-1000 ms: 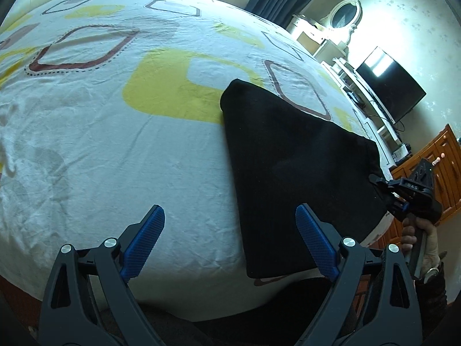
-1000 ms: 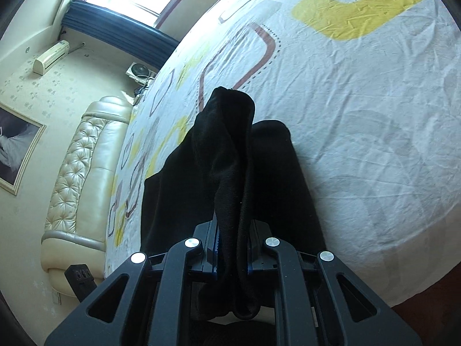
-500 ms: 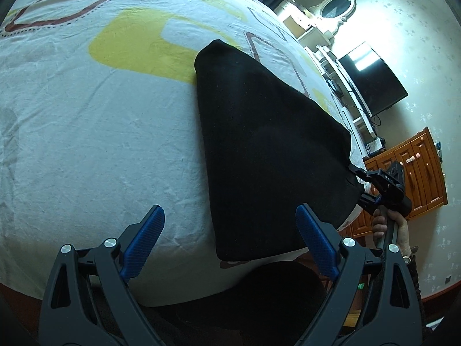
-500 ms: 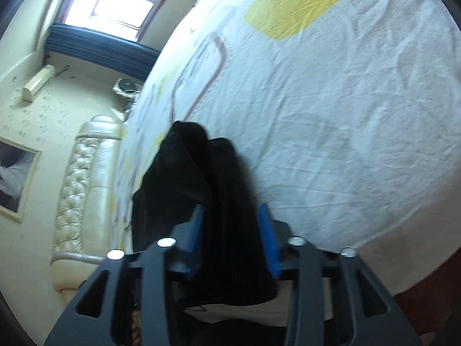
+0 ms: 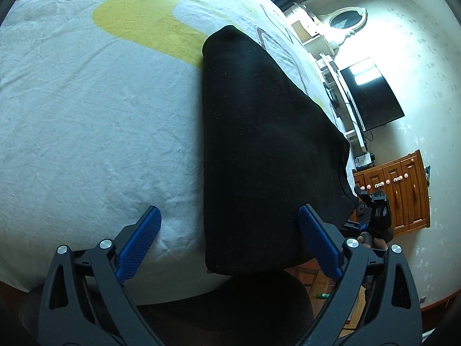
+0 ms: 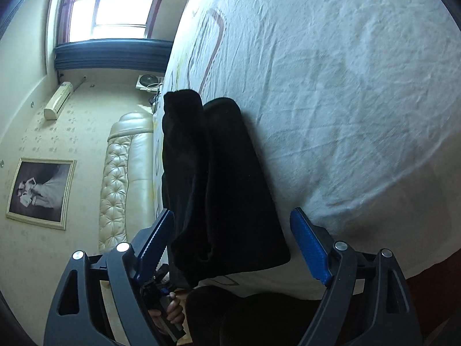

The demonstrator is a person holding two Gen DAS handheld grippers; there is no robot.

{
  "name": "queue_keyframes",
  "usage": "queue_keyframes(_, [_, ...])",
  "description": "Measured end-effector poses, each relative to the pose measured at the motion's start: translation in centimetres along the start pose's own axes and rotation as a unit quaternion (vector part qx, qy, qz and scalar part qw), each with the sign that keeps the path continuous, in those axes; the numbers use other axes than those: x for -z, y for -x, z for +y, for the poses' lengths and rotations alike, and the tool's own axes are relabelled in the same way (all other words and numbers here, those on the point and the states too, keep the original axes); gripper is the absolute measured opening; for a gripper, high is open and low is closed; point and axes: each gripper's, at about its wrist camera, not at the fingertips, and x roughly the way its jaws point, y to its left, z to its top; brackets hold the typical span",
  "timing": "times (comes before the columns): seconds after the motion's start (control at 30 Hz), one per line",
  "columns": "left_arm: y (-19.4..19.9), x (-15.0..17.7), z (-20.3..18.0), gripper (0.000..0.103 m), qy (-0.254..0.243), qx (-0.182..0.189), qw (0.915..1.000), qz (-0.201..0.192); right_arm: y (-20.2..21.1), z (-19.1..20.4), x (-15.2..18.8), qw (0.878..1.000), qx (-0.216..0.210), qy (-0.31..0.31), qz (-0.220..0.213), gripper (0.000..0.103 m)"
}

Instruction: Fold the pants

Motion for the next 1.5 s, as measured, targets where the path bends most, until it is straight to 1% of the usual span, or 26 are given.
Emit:
queue_keyframes(0.07, [-0.2,-0.1,-0.4,0.095,-0.008,0.01,0.9999,0.001,-0.6,0.8,0.2,1.0,0.008,0.022,0.01,0.083])
queue_keyframes(0.13, [-0.6,-0.1,-0.9,0.095,-0.019,0.016,0.9997,0.006,-1.1,1.0,0.6,0.999,0.004,0.033,0.028,0.087])
queue_keyframes(0.2, [-1.1,0.0,-1.2,0.095,-0.027,0.021,0.9994,0.01,-1.5,1.5,0.8,0.998,0.02,0.048,0.028,0.087])
queue_keyframes(0.27, [-1.4,0.4,-1.2,0.095,-0.024,0.028,0.9992,0.012,-1.5,1.6,0.8,0.998,0.028,0.051,0.029,0.083])
queue_keyframes(0.3, [-1.6,0.5,-1.1,0.095,-0.018,0.03,0.9993,0.011,-1.4,1.7,0.8,0.998,0.035,0.052,0.031,0.075])
queue_keyframes(0.33, [-1.6,0.5,-1.0,0.095,-0.012,0.032,0.9994,0.01,-1.3,1.7,0.7,0.997,0.047,0.055,0.032,0.064])
queue_keyframes(0.37, [-1.7,0.5,-0.9,0.095,-0.006,0.033,0.9994,0.011,-1.5,1.6,0.7,0.996,0.056,0.057,0.032,0.059])
queue_keyframes(0.4, [-1.8,0.4,-0.8,0.095,-0.001,0.034,0.9994,0.013,-1.3,1.4,0.8,0.996,0.055,0.056,0.031,0.055])
queue_keyframes(0.43, [-1.9,0.3,-0.7,0.095,0.005,0.035,0.9993,0.015,-1.3,1.2,0.8,0.997,0.05,0.051,0.029,0.052])
queue_keyframes(0.47, [-1.9,0.2,-0.6,0.095,0.01,0.036,0.9992,0.017,-1.3,1.0,0.7,0.997,0.049,0.05,0.029,0.051])
queue_keyframes(0.5, [-2.0,0.2,-0.4,0.099,0.015,0.04,0.9989,0.019,-1.2,0.9,0.8,0.997,0.05,0.052,0.03,0.05])
queue_keyframes(0.57, [-2.1,0.1,-0.3,0.1,0.025,0.047,0.9984,0.019,-1.1,0.8,0.7,0.997,0.049,0.054,0.031,0.05])
queue_keyframes(0.67, [-2.3,0.2,-0.9,0.1,0.011,0.033,0.9992,0.017,-1.1,0.9,0.8,0.997,0.048,0.056,0.03,0.05])
queue_keyframes(0.73, [-2.4,0.5,-2.0,0.1,-0.029,0.01,0.9993,0.022,-1.1,0.8,0.8,0.997,0.047,0.055,0.029,0.05])
queue_keyframes(0.8, [-2.5,0.7,-2.9,0.099,-0.05,-0.008,0.9985,0.02,-1.1,0.6,0.8,0.997,0.043,0.053,0.028,0.05])
queue_keyframes(0.83, [-2.4,0.8,-3.0,0.097,-0.049,-0.013,0.9986,0.018,-1.0,0.4,0.9,0.997,0.041,0.052,0.027,0.05])
queue_keyframes(0.9, [-2.5,0.9,-3.1,0.075,-0.042,-0.013,0.9987,0.025,-1.1,0.4,0.8,0.998,0.039,0.052,0.026,0.051])
queue_keyframes(0.93, [-2.4,0.8,-3.2,0.072,-0.037,-0.017,0.9989,0.025,-1.1,0.4,0.8,0.997,0.04,0.053,0.026,0.051])
queue_keyframes(0.97, [-2.2,0.6,-3.1,0.065,-0.029,-0.014,0.9992,0.025,-1.1,0.3,0.8,0.997,0.04,0.053,0.026,0.051])
queue_keyframes(1.03, [-2.0,0.4,-2.8,0.059,-0.019,-0.013,0.9993,0.028,-1.2,0.4,0.8,0.997,0.04,0.056,0.025,0.051])
queue_keyframes(1.1, [-1.5,0.4,-2.9,0.048,-0.019,-0.015,0.9995,0.021,-1.3,0.7,0.9,0.997,0.039,0.062,0.027,0.051])
queue_keyframes(1.2, [-1.1,0.4,-3.5,0.039,-0.051,-0.035,0.998,0.008,-1.3,1.0,0.9,0.996,0.041,0.071,0.03,0.051])
queue_keyframes(1.27, [-1.1,0.6,-4.0,0.038,-0.066,-0.048,0.9967,0.004,-1.4,1.0,0.7,0.996,0.042,0.073,0.029,0.051])
queue_keyframes(1.33, [-1.1,0.6,-4.3,0.036,-0.063,-0.053,0.9966,0.003,-1.4,1.0,0.7,0.996,0.043,0.073,0.028,0.051])
queue_keyframes(1.43, [-1.1,0.8,-4.9,0.035,-0.077,-0.068,0.9947,-0.003,-1.4,1.0,0.5,0.996,0.043,0.075,0.029,0.051])
queue_keyframes(1.5, [-1.1,0.9,-5.0,0.034,-0.078,-0.074,0.9942,-0.009,-1.5,1.0,0.5,0.996,0.043,0.076,0.029,0.051])
